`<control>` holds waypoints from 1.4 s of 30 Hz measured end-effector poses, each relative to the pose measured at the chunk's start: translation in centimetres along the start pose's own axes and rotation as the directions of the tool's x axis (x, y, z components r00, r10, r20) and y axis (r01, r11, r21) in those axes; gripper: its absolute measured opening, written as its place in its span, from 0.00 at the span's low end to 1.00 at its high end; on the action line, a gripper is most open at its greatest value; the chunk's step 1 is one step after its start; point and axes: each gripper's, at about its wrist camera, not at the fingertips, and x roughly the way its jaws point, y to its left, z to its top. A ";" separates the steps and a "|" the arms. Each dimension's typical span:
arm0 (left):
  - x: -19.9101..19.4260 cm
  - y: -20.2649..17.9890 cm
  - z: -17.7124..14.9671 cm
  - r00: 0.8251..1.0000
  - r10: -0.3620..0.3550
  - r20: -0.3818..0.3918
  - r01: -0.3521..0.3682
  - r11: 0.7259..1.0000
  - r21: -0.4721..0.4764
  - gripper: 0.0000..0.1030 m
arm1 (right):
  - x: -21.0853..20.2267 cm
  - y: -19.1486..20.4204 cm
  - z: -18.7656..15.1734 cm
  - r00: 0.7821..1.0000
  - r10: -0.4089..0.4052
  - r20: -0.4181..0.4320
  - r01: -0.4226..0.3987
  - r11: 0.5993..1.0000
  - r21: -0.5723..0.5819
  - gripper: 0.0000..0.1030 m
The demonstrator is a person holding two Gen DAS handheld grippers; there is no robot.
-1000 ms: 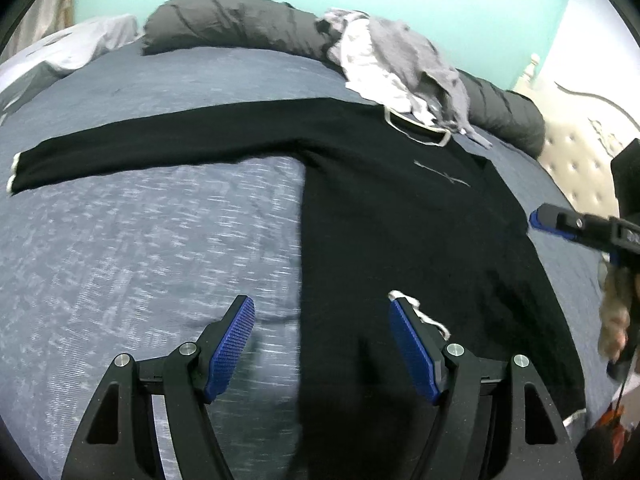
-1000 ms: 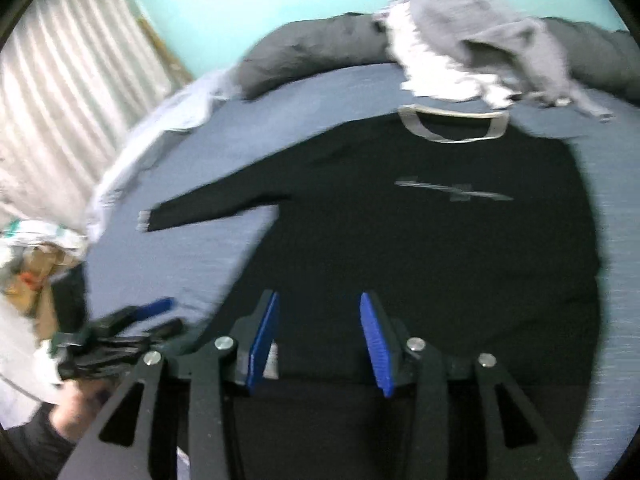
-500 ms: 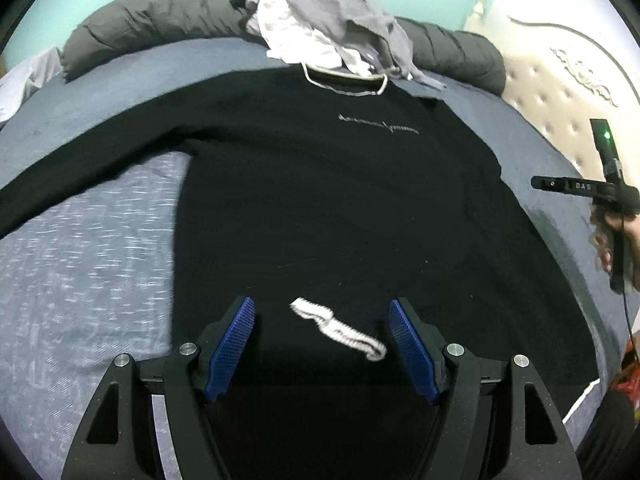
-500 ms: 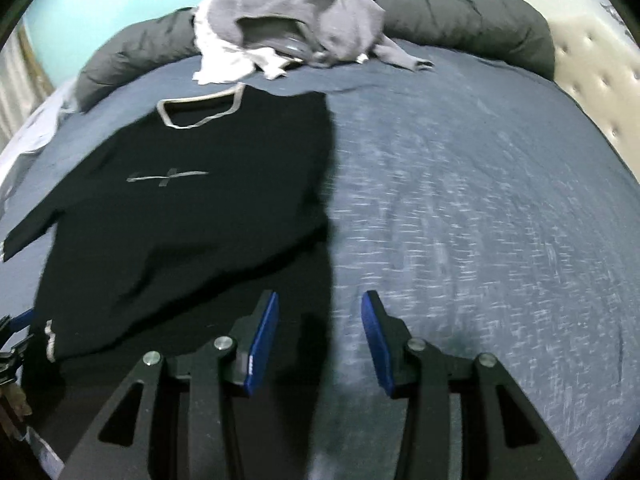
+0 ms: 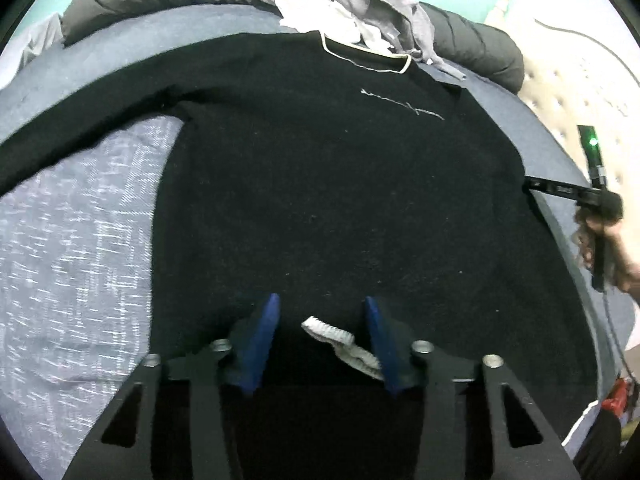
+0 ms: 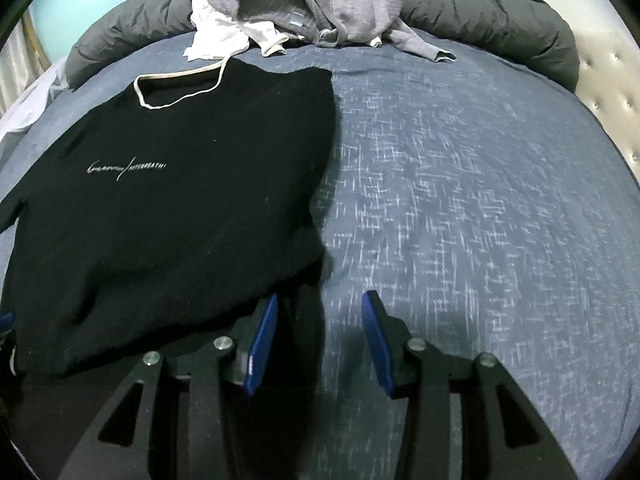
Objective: Fold clothes
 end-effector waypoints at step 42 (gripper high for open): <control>-2.3 4.1 1.5 0.996 -0.011 0.086 0.019 0.996 -0.087 0.04 | 0.1 -0.1 0.2 1.000 0.007 0.010 -0.006 0.998 -0.060 0.12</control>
